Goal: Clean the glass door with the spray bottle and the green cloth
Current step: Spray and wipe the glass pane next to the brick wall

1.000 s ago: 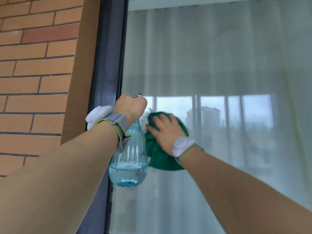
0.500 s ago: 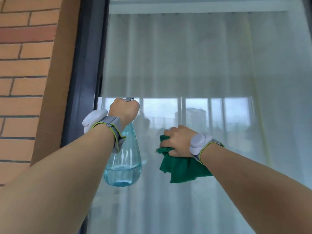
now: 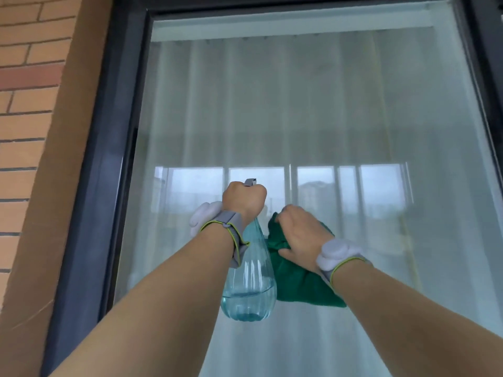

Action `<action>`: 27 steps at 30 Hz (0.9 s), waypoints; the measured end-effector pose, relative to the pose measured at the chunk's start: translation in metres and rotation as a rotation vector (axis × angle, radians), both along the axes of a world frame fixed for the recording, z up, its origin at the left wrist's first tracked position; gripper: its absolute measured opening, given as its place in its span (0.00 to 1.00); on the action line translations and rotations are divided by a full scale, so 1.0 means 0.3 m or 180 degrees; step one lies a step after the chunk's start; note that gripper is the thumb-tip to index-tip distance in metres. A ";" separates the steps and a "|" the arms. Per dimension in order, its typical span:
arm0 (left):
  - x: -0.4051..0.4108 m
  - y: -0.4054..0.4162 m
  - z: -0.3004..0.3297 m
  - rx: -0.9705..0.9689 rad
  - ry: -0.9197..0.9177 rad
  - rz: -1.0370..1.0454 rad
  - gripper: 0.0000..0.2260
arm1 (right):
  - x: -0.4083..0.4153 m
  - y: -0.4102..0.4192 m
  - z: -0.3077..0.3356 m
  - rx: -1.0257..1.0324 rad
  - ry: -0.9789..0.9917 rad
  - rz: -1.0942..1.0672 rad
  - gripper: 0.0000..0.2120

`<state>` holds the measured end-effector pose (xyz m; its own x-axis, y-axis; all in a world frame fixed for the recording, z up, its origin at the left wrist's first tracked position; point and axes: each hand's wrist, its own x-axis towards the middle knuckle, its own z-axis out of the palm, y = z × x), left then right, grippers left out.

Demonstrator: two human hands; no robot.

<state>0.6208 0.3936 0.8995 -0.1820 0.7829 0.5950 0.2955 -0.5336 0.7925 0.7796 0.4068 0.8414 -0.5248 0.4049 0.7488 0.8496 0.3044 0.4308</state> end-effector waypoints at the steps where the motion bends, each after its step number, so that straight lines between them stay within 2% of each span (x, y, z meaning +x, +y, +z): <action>1: -0.002 0.004 0.014 -0.0005 0.0028 0.0036 0.22 | -0.034 0.029 -0.039 0.0171 -0.0342 0.0037 0.23; 2: 0.003 0.011 0.029 -0.0007 0.0075 0.0062 0.21 | -0.062 0.056 -0.072 0.0326 -0.0528 0.0129 0.24; 5: -0.001 0.024 0.039 -0.0023 0.0388 0.0149 0.08 | -0.136 0.112 -0.134 0.0589 -0.0759 0.0341 0.24; 10: -0.073 0.054 0.012 -0.0065 0.0495 0.0139 0.16 | -0.161 0.135 -0.164 0.0658 -0.1061 0.0685 0.26; 12: -0.084 0.044 0.031 0.0014 0.0468 0.0142 0.15 | -0.149 0.136 -0.163 0.0555 -0.1148 0.0796 0.28; 16: -0.045 0.013 0.053 -0.0009 0.0656 0.0064 0.08 | -0.150 0.099 -0.158 0.0611 -0.1295 0.0697 0.23; 20: 0.009 0.001 0.036 -0.0160 0.0977 0.0038 0.10 | -0.153 0.071 -0.179 0.0725 -0.1299 0.0762 0.25; 25: 0.036 0.000 0.032 -0.0347 0.0850 0.0148 0.08 | -0.157 0.120 -0.211 0.0818 -0.1355 0.0594 0.27; 27: 0.008 0.012 0.031 -0.0322 0.0753 0.0181 0.09 | -0.175 0.129 -0.198 0.0960 -0.1370 0.0642 0.25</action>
